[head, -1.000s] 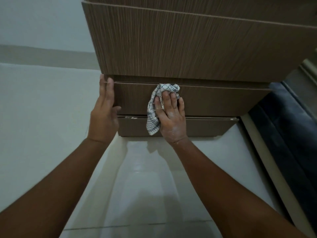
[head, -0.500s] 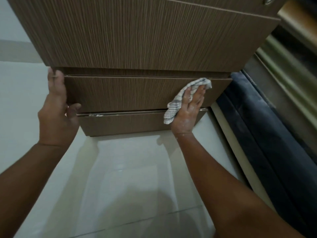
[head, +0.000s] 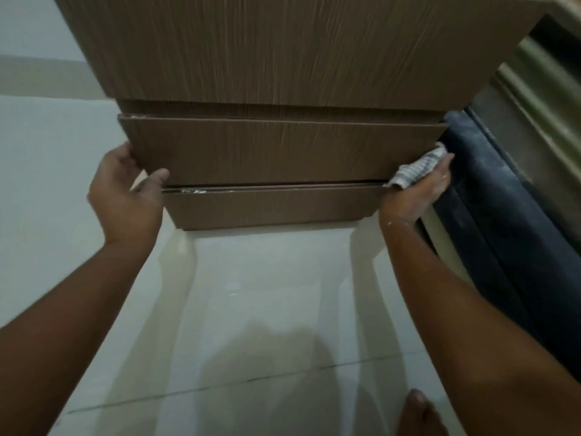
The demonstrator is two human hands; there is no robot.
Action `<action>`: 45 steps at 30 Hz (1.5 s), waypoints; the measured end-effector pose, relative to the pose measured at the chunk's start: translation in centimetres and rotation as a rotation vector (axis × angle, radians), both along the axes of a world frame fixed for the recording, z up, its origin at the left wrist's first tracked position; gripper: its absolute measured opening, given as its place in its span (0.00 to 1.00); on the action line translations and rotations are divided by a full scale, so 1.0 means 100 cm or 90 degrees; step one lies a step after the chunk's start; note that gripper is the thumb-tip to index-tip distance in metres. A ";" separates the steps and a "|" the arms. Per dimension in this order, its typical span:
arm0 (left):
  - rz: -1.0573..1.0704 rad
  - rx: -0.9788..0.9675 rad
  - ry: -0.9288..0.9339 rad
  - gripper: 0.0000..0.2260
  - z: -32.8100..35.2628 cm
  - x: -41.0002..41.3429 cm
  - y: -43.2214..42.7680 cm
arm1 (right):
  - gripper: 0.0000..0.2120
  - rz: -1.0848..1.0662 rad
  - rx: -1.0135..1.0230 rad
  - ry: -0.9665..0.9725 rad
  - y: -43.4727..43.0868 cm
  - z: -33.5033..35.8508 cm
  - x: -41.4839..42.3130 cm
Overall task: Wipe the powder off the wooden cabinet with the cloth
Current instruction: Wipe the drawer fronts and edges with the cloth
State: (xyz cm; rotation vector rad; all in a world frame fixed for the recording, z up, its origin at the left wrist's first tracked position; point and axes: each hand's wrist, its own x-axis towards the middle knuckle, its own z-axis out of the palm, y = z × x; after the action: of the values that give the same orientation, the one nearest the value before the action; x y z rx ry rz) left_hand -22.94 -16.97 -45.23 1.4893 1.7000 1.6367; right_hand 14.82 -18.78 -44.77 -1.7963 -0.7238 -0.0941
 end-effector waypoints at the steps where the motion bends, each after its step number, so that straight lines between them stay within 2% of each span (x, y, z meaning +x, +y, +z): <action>1: 0.040 -0.018 -0.001 0.19 -0.004 -0.002 0.000 | 0.33 0.027 -0.069 -0.048 -0.011 -0.005 -0.008; 2: 0.059 -0.048 0.009 0.17 -0.009 -0.005 -0.001 | 0.38 0.069 -0.106 -0.078 -0.018 -0.012 -0.014; 3: 0.056 -0.081 0.032 0.16 -0.015 -0.009 -0.001 | 0.39 0.108 -0.081 -0.083 -0.021 -0.021 -0.015; 5: 0.016 -0.131 0.092 0.13 -0.028 -0.014 -0.004 | 0.28 0.049 0.012 -0.127 -0.016 -0.020 -0.026; 6: -0.005 -0.144 0.113 0.11 -0.033 -0.016 -0.006 | 0.22 0.028 0.058 -0.080 -0.013 -0.018 -0.038; 7: -0.025 -0.147 0.128 0.09 -0.038 -0.017 -0.008 | 0.18 0.070 0.099 -0.018 -0.014 -0.019 -0.050; 8: -0.042 -0.143 0.139 0.09 -0.041 -0.016 -0.012 | 0.18 0.112 0.089 -0.010 -0.018 -0.016 -0.065; 9: -0.057 -0.133 0.146 0.09 -0.043 -0.015 -0.016 | 0.21 0.151 0.075 -0.002 -0.021 -0.017 -0.080; 11: -0.082 -0.119 0.152 0.13 -0.045 -0.012 -0.024 | 0.37 0.291 0.067 -0.008 -0.030 -0.033 -0.100; 13: -0.092 -0.121 0.183 0.17 -0.047 -0.011 -0.026 | 0.47 0.335 0.012 -0.009 -0.030 -0.040 -0.114; 16: -0.074 -0.147 0.227 0.14 -0.045 -0.015 -0.020 | 0.43 0.362 0.041 0.016 -0.026 -0.032 -0.135; 20: -0.057 -0.165 0.218 0.08 -0.037 -0.018 -0.013 | 0.31 0.417 0.131 -0.140 -0.018 -0.030 -0.148; 22: -0.067 -0.154 0.202 0.06 -0.038 -0.018 -0.016 | 0.32 0.429 0.113 -0.125 -0.019 -0.031 -0.159; 25: -0.082 -0.106 0.189 0.06 -0.045 -0.018 -0.028 | 0.43 0.455 0.021 -0.040 -0.027 -0.034 -0.182; 26: -0.083 -0.091 0.189 0.07 -0.046 -0.017 -0.034 | 0.42 0.479 0.009 -0.037 -0.028 -0.035 -0.189; 28: -0.086 -0.074 0.216 0.11 -0.048 -0.016 -0.041 | 0.36 0.546 0.012 -0.092 -0.026 -0.037 -0.199; 31: -0.097 -0.097 0.255 0.18 -0.046 -0.014 -0.041 | 0.33 0.643 -0.043 -0.269 -0.021 -0.035 -0.216; 35: -0.117 -0.167 0.209 0.12 -0.040 -0.014 -0.035 | 0.29 0.637 -0.095 -0.391 -0.016 -0.037 -0.247; 37: -0.115 -0.180 0.210 0.04 -0.041 -0.015 -0.036 | 0.33 0.644 -0.153 -0.436 -0.016 -0.042 -0.261; 39: -0.117 -0.183 0.194 0.06 -0.043 -0.018 -0.035 | 0.33 0.643 -0.181 -0.474 -0.014 -0.048 -0.270; 42: -0.131 -0.182 0.165 0.07 -0.047 -0.020 -0.036 | 0.25 0.614 -0.182 -0.511 -0.010 -0.054 -0.275; 45: -0.143 -0.156 0.204 0.13 -0.043 -0.017 -0.039 | 0.21 0.601 -0.169 -0.528 -0.007 -0.056 -0.270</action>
State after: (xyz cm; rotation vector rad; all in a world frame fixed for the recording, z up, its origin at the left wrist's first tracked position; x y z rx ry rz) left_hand -24.62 -20.87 -49.52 1.8121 1.7392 1.0784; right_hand -12.13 -19.52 -50.38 -1.4400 -2.1886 -0.1101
